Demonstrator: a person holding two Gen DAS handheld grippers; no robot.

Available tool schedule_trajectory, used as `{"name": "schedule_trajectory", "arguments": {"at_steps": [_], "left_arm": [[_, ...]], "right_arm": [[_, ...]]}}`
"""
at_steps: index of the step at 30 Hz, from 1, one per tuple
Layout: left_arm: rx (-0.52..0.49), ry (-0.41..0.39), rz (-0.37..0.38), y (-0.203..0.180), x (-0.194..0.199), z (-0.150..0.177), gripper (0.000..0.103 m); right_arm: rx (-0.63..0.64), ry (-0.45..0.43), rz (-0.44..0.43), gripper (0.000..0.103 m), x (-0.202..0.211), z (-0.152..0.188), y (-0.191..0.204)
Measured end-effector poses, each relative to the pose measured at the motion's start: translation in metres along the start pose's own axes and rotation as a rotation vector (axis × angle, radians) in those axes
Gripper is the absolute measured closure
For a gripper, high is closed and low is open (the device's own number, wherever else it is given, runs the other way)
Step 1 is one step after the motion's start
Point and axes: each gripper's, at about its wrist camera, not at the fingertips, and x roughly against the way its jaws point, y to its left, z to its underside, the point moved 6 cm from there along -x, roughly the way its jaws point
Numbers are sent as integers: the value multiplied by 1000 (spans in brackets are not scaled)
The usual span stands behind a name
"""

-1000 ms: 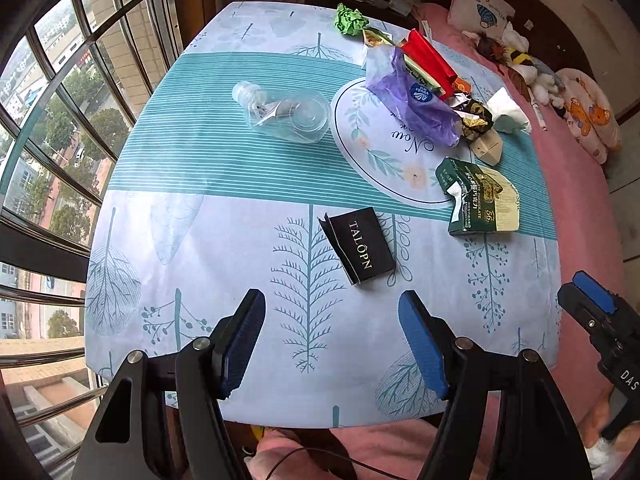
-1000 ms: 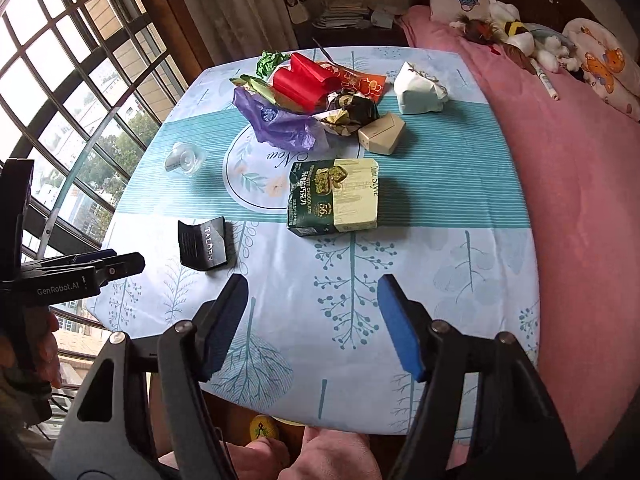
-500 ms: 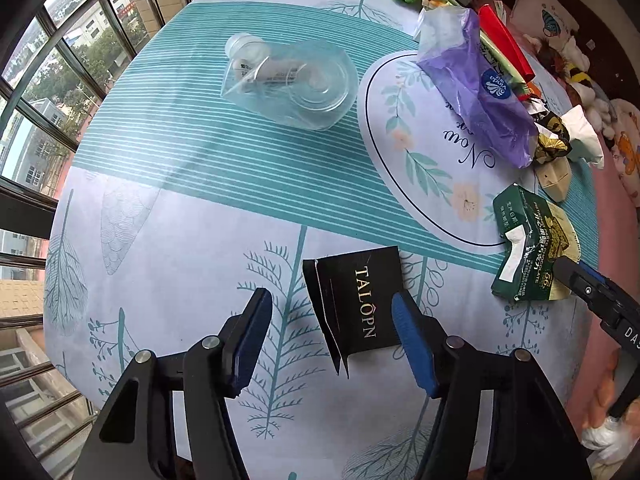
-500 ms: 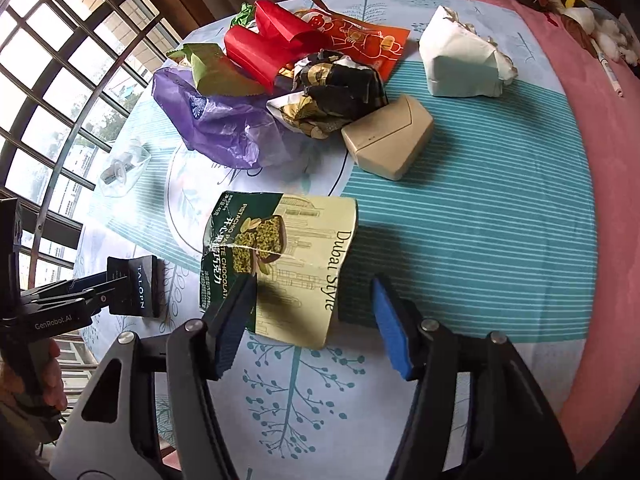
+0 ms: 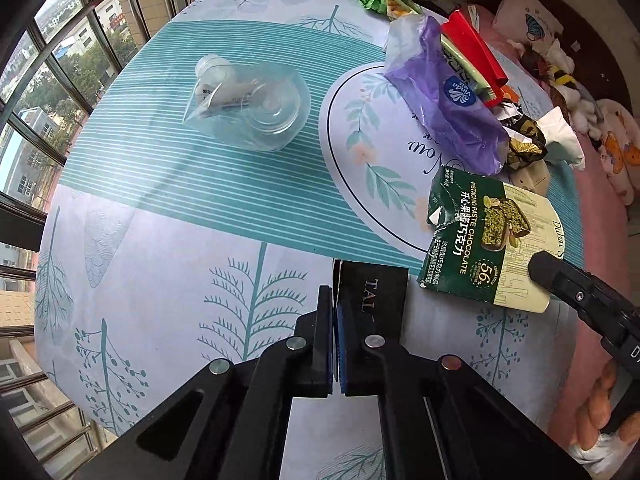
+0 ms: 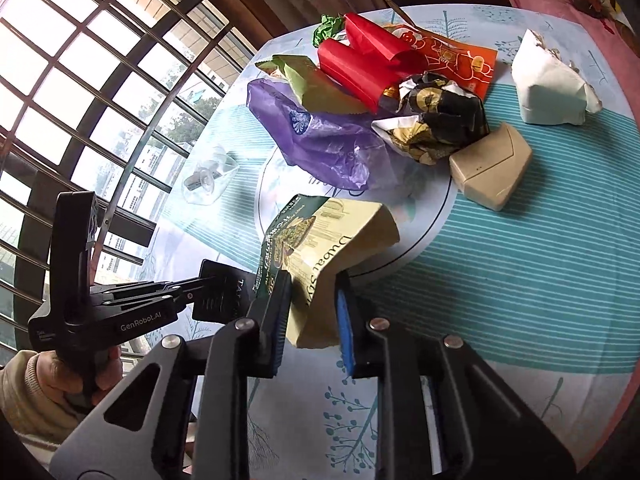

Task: Collect trash
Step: 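Grasp the black TALOPN packet with the left tool while the right tool grasps the green chocolate box, then carry both items down over the trash bin and open both tools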

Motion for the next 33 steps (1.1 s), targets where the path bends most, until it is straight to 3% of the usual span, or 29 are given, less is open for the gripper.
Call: {"name": "schedule_trajectory", "arguments": {"at_steps": [7, 17, 26, 33], "left_arm": [[-89, -96, -3, -18, 44, -3, 101], [-230, -160, 30, 19, 117, 34, 101], [-418, -160, 90, 58, 168, 106, 101], [-545, -116, 124, 94, 173, 180, 101]], "right_arm": [[28, -62, 8, 90, 26, 4, 35], [39, -157, 74, 91, 77, 40, 93], [-20, -237, 186, 91, 103, 133, 168], [-22, -230, 284, 91, 95, 232, 222]]}}
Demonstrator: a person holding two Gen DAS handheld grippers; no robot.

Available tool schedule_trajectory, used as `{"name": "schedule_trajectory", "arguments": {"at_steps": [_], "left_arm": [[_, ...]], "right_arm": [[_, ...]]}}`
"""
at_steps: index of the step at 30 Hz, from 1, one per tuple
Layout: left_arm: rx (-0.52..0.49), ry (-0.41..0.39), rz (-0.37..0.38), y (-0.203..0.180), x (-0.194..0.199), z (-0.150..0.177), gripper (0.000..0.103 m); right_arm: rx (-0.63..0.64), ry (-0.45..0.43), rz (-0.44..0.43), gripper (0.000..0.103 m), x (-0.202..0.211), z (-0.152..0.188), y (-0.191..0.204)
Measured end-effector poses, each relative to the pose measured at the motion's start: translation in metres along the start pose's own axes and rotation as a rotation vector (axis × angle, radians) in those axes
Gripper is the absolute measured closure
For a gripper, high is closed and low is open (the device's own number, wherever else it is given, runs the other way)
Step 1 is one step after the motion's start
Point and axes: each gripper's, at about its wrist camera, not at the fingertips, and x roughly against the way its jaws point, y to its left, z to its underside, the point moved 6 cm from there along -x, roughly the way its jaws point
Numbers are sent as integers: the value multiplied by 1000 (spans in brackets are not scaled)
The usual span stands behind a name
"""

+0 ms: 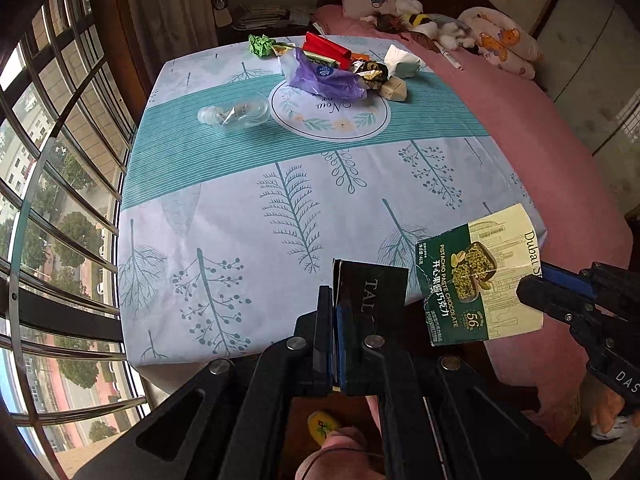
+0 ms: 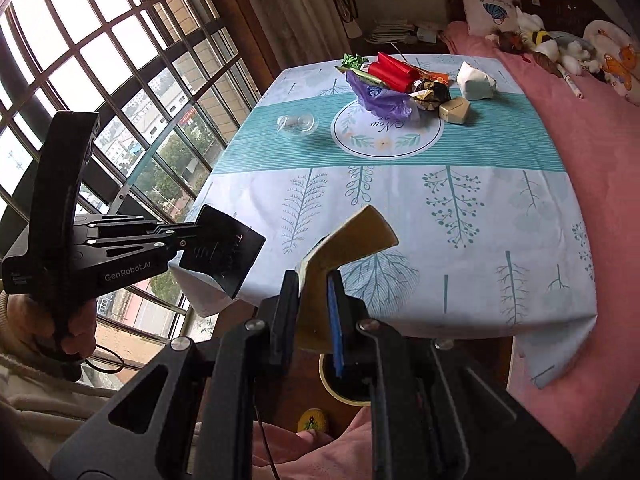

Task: Collect trash
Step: 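Carry both items down over the trash bin and open both tools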

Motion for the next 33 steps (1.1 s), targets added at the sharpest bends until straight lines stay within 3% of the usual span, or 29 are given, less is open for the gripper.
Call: {"name": "schedule_trajectory", "arguments": {"at_steps": [6, 10, 17, 23, 25, 26, 27, 29, 30, 32, 33], "left_arm": [[-56, 66, 36, -19, -16, 58, 101], [-87, 87, 35, -35, -45, 89, 101], [-66, 145, 12, -39, -141, 137, 101], [-41, 145, -20, -31, -218, 168, 101], [-22, 160, -26, -26, -241, 175, 94], [-9, 172, -21, -24, -252, 178, 83], [0, 185, -20, -22, -261, 182, 63], [19, 186, -15, -19, -274, 188, 42], [22, 181, -12, -19, -277, 191, 38], [20, 184, -15, -19, -282, 196, 34], [24, 185, -22, -17, -283, 197, 32]], "right_arm": [[-25, 102, 50, 91, -4, 81, 22], [-82, 169, 72, 91, -30, 129, 14], [-179, 241, 104, 91, -120, 192, -27], [-201, 270, 131, 90, -198, 239, -60], [-207, 278, 140, 89, -218, 251, -70], [-210, 288, 142, 88, -228, 257, -75], [-215, 298, 143, 88, -237, 263, -79], [-224, 307, 145, 81, -250, 271, -84], [-225, 307, 142, 77, -255, 273, -87], [-236, 302, 128, 54, -261, 277, -89], [-244, 302, 123, 52, -264, 279, -90]]}}
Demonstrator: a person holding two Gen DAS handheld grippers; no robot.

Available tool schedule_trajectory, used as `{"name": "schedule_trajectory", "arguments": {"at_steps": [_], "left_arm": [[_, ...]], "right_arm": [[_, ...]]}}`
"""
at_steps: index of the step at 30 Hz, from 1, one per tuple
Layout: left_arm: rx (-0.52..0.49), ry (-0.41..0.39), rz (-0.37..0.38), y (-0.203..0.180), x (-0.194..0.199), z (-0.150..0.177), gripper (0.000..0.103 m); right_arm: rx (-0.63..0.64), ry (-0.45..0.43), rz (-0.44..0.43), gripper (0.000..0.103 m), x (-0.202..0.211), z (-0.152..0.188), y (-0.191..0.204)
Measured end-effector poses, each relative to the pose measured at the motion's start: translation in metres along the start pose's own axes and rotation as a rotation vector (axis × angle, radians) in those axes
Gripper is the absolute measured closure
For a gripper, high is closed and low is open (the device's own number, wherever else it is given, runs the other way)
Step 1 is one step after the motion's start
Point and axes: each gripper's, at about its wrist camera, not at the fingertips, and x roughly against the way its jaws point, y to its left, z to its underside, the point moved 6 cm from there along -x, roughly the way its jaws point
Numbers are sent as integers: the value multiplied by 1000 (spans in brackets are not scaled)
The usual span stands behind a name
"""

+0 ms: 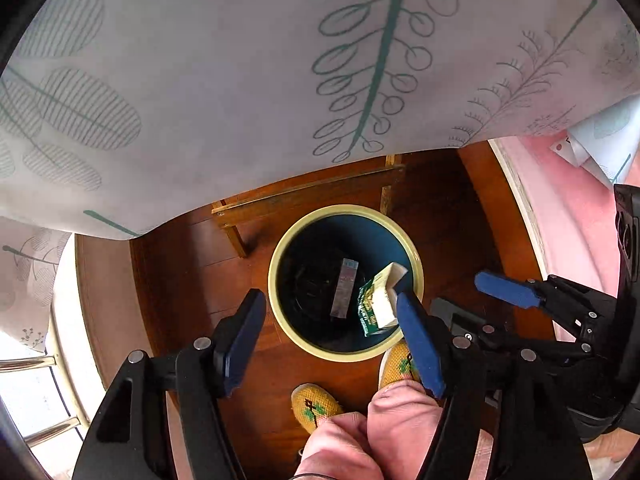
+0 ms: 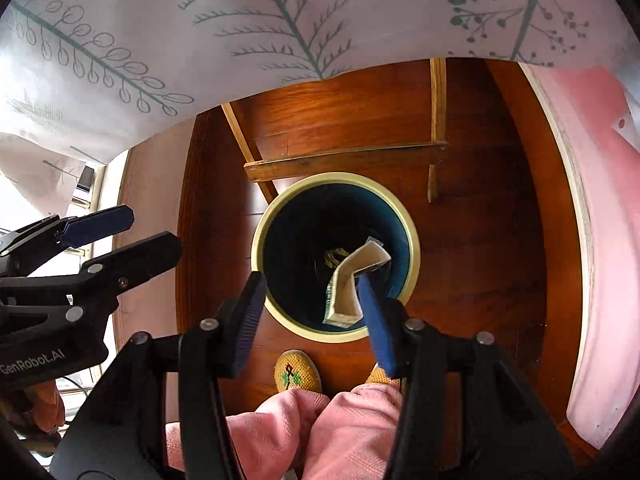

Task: Collect trash
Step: 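Carry both items down over the trash bin and open both tools, then raise both tools back up over the table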

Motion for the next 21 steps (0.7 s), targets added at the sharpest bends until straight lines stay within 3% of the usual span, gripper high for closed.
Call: {"name": "schedule_trajectory", "arguments": {"at_steps": [5, 11, 21], "left_arm": [[11, 8, -15, 5, 9, -2, 32], [17, -27, -11, 4, 57, -15, 32], [25, -135, 9, -2, 171, -46, 30]], "right_arm": [[-46, 18, -21, 49, 3, 1, -6], [-88, 22, -28, 38, 41, -18, -3], [-91, -65, -71, 36, 156, -63, 31]]}}
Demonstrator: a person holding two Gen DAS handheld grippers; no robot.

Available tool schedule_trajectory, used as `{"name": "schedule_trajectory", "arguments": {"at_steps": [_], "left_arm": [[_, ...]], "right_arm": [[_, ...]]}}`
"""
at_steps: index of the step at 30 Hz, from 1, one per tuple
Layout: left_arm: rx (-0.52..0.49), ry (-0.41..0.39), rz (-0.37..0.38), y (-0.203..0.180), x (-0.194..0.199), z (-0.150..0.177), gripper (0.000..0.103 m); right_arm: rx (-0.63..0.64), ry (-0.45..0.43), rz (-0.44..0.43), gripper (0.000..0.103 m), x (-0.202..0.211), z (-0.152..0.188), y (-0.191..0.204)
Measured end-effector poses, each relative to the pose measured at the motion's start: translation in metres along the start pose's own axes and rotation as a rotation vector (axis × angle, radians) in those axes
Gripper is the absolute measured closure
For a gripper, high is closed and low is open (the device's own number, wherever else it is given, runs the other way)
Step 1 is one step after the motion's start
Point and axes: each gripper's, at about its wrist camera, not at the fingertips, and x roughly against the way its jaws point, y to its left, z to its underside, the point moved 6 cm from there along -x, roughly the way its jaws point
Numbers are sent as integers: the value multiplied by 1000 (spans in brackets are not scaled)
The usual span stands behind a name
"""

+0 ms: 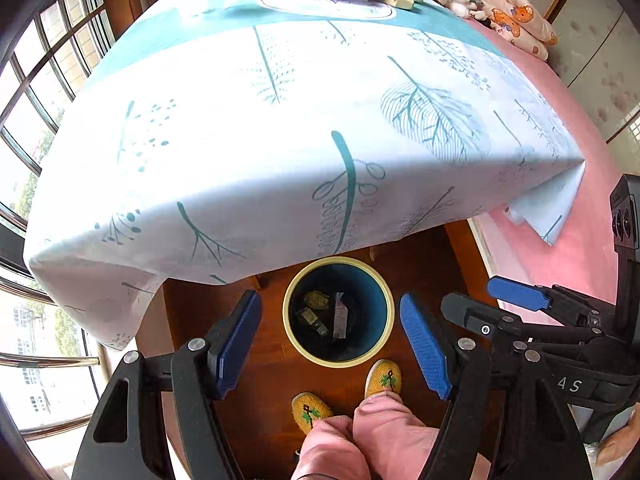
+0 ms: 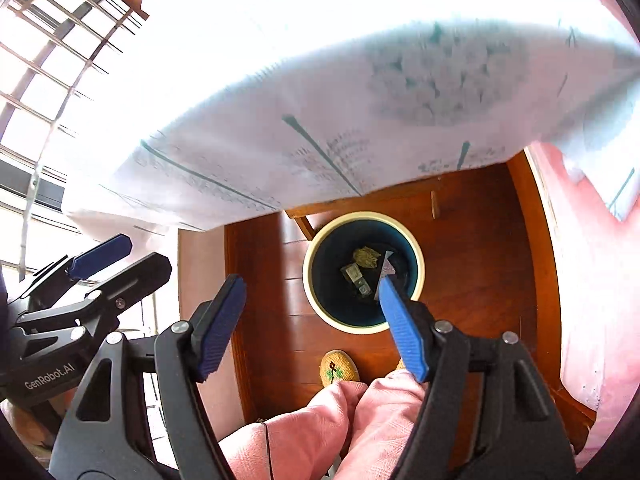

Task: Collect trash
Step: 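Raise both tools back up over the table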

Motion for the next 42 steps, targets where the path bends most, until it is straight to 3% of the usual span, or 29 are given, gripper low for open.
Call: {"name": "schedule_trajectory", "arguments": {"at_steps": [14, 23, 28, 34, 42], "left_arm": [[-20, -178, 3, 1, 153, -89, 27], [-36, -242, 12, 8, 198, -122, 27], [-47, -262, 11, 8, 208, -143, 27], [-56, -259, 13, -1, 202, -169, 27], [11, -217, -33, -19, 159, -234, 27]], "right_arm": [[111, -71, -5, 35, 123, -70, 81], [147, -141, 49, 34, 163, -100, 107], [111, -196, 52, 34, 181, -120, 107], [20, -248, 34, 35, 189, -149, 77], [-11, -316, 63, 35, 185, -239, 7]]}}
